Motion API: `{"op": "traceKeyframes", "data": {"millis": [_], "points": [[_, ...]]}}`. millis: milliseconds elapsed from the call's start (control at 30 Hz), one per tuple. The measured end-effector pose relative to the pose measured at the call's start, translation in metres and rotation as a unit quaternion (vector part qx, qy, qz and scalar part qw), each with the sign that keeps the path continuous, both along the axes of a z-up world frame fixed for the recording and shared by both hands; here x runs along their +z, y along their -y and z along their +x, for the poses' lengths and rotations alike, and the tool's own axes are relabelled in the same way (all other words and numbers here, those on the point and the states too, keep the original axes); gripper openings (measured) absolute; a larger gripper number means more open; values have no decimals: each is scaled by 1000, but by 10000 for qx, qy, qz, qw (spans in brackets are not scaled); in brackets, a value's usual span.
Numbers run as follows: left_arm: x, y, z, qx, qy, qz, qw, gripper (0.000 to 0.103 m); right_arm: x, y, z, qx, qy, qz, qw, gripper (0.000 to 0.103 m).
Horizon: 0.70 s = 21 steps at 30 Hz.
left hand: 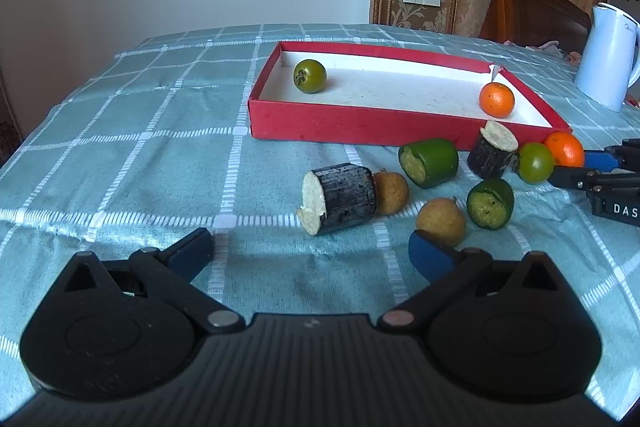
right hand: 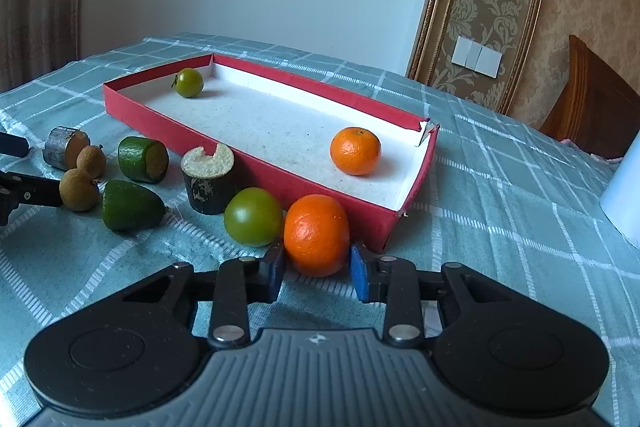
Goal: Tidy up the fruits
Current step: 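Grasp the large orange beside the tray with the right gripper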
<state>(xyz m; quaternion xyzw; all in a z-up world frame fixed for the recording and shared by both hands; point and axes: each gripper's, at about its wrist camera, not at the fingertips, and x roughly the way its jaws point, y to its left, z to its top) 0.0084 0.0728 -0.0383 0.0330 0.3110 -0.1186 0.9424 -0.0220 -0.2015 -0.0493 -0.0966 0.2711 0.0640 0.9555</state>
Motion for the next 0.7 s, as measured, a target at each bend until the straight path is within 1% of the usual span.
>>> {"op": "traceKeyframes", "data": {"millis": [233, 400, 700], "points": [[0, 0, 0, -7, 6, 8, 10000, 103, 4, 15, -4, -151, 87, 453, 9988, 33], [0, 0, 0, -7, 7, 5, 10000, 103, 5, 22, -7, -196, 125, 636, 9977, 33], [-1, 0, 0, -10, 9, 7, 10000, 103, 11, 22, -7, -156, 227, 657, 9975, 33]]}}
